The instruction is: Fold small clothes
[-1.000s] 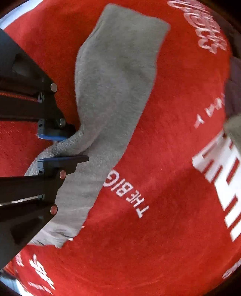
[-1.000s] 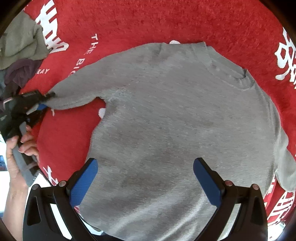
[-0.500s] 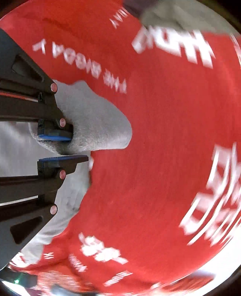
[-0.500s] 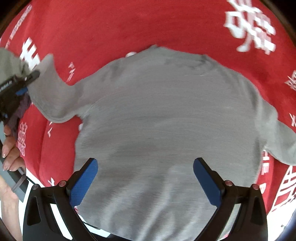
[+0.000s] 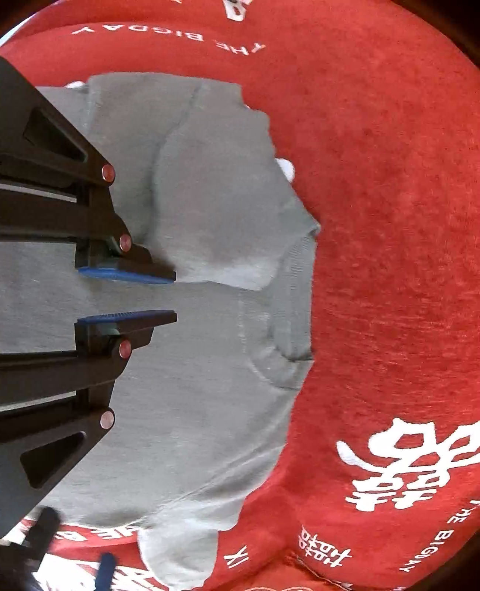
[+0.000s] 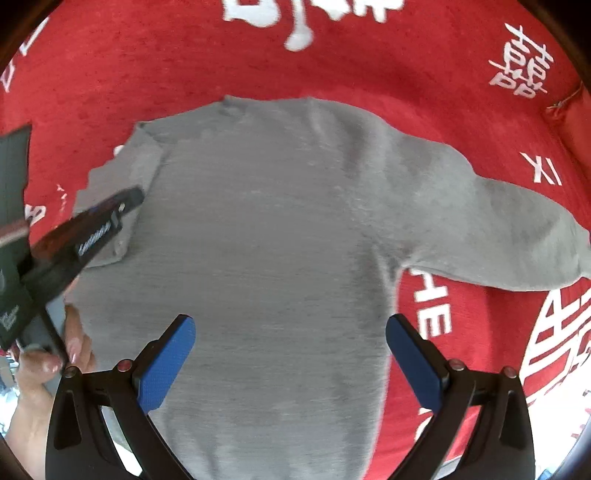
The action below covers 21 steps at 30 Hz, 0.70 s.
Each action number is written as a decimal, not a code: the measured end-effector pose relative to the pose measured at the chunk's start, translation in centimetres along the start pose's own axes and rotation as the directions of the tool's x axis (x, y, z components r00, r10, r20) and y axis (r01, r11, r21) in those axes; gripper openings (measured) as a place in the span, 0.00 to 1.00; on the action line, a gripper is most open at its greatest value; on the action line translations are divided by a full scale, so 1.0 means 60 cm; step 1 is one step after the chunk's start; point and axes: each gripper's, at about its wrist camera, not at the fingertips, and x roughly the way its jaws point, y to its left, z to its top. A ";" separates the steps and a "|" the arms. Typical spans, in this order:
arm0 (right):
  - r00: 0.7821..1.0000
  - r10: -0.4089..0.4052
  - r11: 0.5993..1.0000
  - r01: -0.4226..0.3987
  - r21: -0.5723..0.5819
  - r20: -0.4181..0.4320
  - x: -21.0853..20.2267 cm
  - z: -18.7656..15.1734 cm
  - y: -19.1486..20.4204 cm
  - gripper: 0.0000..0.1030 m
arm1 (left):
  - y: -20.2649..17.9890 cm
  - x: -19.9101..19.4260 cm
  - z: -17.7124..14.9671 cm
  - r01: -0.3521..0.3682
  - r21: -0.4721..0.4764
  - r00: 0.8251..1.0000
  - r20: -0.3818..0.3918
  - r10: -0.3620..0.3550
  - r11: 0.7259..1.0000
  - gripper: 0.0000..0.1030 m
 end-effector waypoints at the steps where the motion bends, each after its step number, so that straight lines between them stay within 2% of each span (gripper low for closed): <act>1: 1.000 -0.001 1.000 0.001 -0.012 0.008 -0.003 0.006 0.000 1.00 | 0.009 -0.014 -0.006 -0.001 -0.003 1.000 -0.001 0.001 1.000 0.15; 2: 1.000 -0.002 1.000 0.003 -0.030 0.018 -0.005 0.011 0.008 1.00 | 0.019 -0.026 -0.012 -0.006 -0.009 1.000 -0.002 0.006 1.000 0.15; 3: 0.999 0.005 0.998 -0.003 -0.058 0.034 -0.011 0.023 0.022 1.00 | 0.031 -0.039 -0.019 -0.021 -0.016 1.000 -0.003 0.021 1.000 0.29; 4: 0.999 0.014 0.996 -0.010 -0.085 0.048 -0.017 0.035 0.038 1.00 | 0.057 -0.060 -0.027 -0.055 -0.037 0.998 -0.003 0.055 0.998 0.69; 5: 0.998 0.024 0.993 -0.016 -0.119 0.065 -0.021 0.044 0.063 1.00 | 0.076 -0.074 -0.032 -0.076 -0.058 0.997 0.014 0.077 0.995 0.84; 6: 0.995 0.047 0.983 -0.030 -0.179 0.092 -0.026 0.062 0.099 1.00 | 0.098 -0.092 -0.039 -0.103 -0.084 0.994 0.040 0.106 0.991 0.90; 8: 0.989 0.078 0.964 -0.042 -0.263 0.126 -0.029 0.083 0.145 1.00 | 0.153 -0.122 -0.047 -0.154 -0.127 0.986 0.050 0.161 0.980 0.90; 10: 0.981 0.106 0.928 -0.039 -0.371 0.163 -0.028 0.106 0.218 1.00 | 0.202 -0.130 -0.051 -0.195 -0.180 0.978 0.040 0.206 0.964 0.90; 12: 0.973 0.130 0.875 -0.023 -0.484 0.189 -0.017 0.122 0.301 1.00 | 0.267 -0.111 -0.053 -0.250 -0.257 0.967 -0.016 0.254 0.934 0.90; 13: 0.973 0.129 0.846 -0.008 -0.533 0.191 -0.008 0.126 0.334 1.00 | 0.290 -0.093 -0.053 -0.256 -0.287 0.966 -0.045 0.254 0.923 0.90; 15: 0.977 0.092 0.776 0.051 -0.629 0.194 0.029 0.123 0.409 0.99 | 0.327 -0.063 -0.058 -0.262 -0.329 0.965 -0.084 0.248 0.907 0.90; 17: 0.977 0.046 0.717 0.113 -0.688 0.209 0.064 0.116 0.455 0.97 | 0.341 -0.038 -0.065 -0.264 -0.337 0.964 -0.112 0.240 0.903 0.89; 19: 0.967 -0.076 0.642 0.234 -0.730 0.243 0.116 0.112 0.488 0.88 | 0.345 -0.015 -0.072 -0.268 -0.334 0.962 -0.145 0.231 0.904 0.89; 20: 0.962 -0.117 0.625 0.265 -0.734 0.247 0.133 0.114 0.486 0.84 | 0.347 -0.005 -0.075 -0.254 -0.338 0.965 -0.151 0.214 0.906 0.89; 21: 0.960 -0.158 0.616 0.280 -0.737 0.233 0.151 0.117 0.482 0.67 | 0.346 -0.002 -0.077 -0.249 -0.341 0.966 -0.147 0.210 0.906 0.89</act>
